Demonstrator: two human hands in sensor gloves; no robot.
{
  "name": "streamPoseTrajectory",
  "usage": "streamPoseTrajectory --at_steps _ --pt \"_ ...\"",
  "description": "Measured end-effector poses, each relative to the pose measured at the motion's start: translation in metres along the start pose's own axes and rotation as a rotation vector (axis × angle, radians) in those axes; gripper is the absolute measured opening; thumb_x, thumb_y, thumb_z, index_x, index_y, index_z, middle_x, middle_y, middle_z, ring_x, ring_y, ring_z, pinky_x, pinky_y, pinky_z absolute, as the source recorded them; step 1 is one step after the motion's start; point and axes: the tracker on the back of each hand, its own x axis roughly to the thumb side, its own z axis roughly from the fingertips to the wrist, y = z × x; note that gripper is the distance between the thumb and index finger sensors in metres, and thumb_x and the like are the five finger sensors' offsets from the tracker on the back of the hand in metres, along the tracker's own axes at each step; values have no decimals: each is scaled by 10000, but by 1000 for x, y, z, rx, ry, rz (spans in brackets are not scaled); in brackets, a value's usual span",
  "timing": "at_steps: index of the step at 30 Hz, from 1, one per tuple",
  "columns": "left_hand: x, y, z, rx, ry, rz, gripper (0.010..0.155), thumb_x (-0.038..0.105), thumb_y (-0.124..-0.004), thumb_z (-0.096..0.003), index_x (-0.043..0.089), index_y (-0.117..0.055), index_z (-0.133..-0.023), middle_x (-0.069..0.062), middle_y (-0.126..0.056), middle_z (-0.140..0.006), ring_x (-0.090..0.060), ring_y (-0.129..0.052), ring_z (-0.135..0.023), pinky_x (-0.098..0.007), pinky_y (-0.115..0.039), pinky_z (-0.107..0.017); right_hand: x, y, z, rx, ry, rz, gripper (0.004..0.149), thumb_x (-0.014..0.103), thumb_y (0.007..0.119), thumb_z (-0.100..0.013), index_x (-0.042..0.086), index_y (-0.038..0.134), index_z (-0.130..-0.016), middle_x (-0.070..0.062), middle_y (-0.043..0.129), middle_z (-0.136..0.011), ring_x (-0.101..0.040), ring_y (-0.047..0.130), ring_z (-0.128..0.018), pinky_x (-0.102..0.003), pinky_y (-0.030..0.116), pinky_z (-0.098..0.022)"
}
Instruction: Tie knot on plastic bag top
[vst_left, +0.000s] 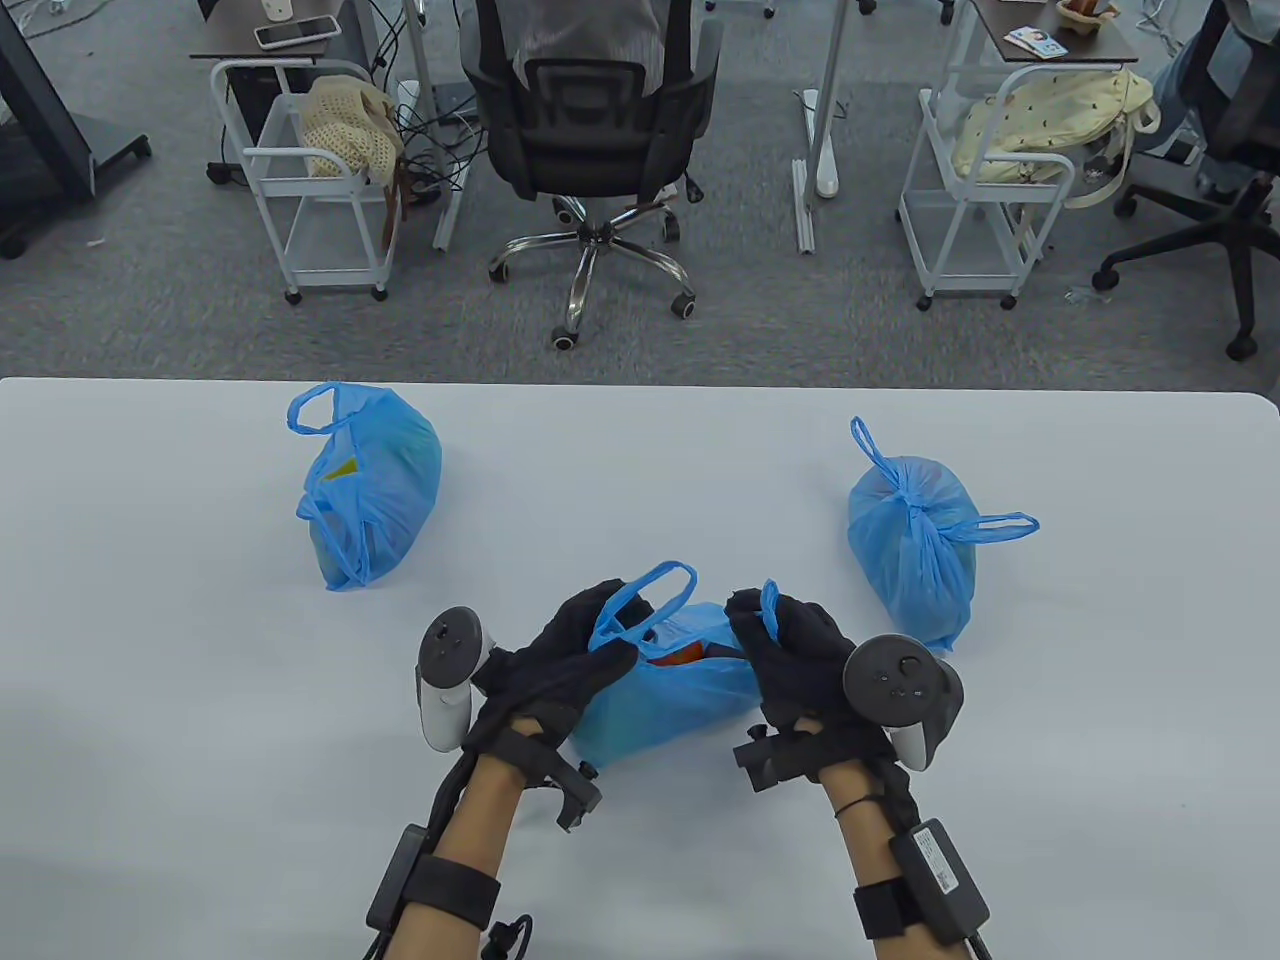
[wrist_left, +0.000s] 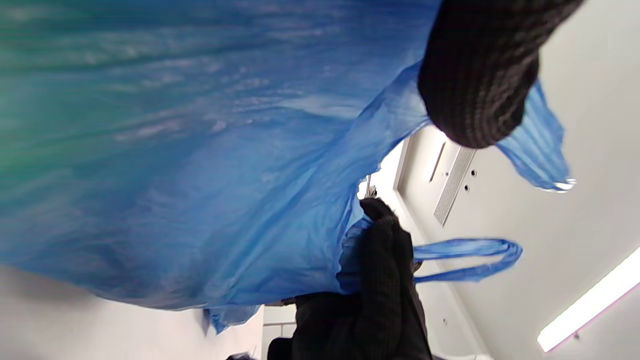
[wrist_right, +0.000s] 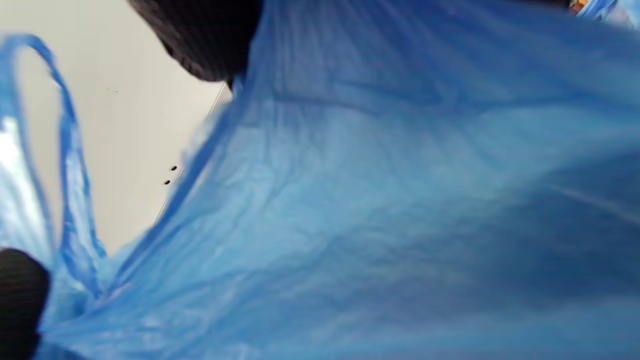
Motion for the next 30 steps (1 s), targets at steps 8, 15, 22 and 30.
streamPoseTrajectory --at_steps 8,15,22,30 --pt "20 3 4 85 33 -242 403 478 -859 -510 386 -774 -894 39 -846 -1075 -332 -863 -989 -761 -571 -695 6 7 2 8 0 34 371 364 775 -497 154 869 -788 -42 954 -532 -311 976 -531 -644 713 -502" --pt "5 -1 4 75 49 110 366 500 -655 -589 383 -709 -931 34 -836 -1079 -318 -803 -1026 -736 -495 -731 3 9 0 102 3 -242 368 375 742 -513 213 834 -831 -156 814 -902 -457 782 -851 -699 600 -568" --pt "-2 -6 2 81 30 209 389 470 -620 -603 439 -679 -986 128 -915 -1011 -261 -841 -1008 -690 -523 -750 -4 13 -2 180 35 -533 364 377 744 -524 272 808 -866 -79 881 -915 -399 817 -910 -704 597 -593" --pt "-7 -10 0 50 35 220 379 453 -630 -601 421 -698 -973 129 -957 -957 -236 -872 -986 -680 -528 -756 2 18 -3 264 16 -476 359 322 772 -512 207 828 -847 -45 987 -667 -343 961 -671 -680 643 -564"
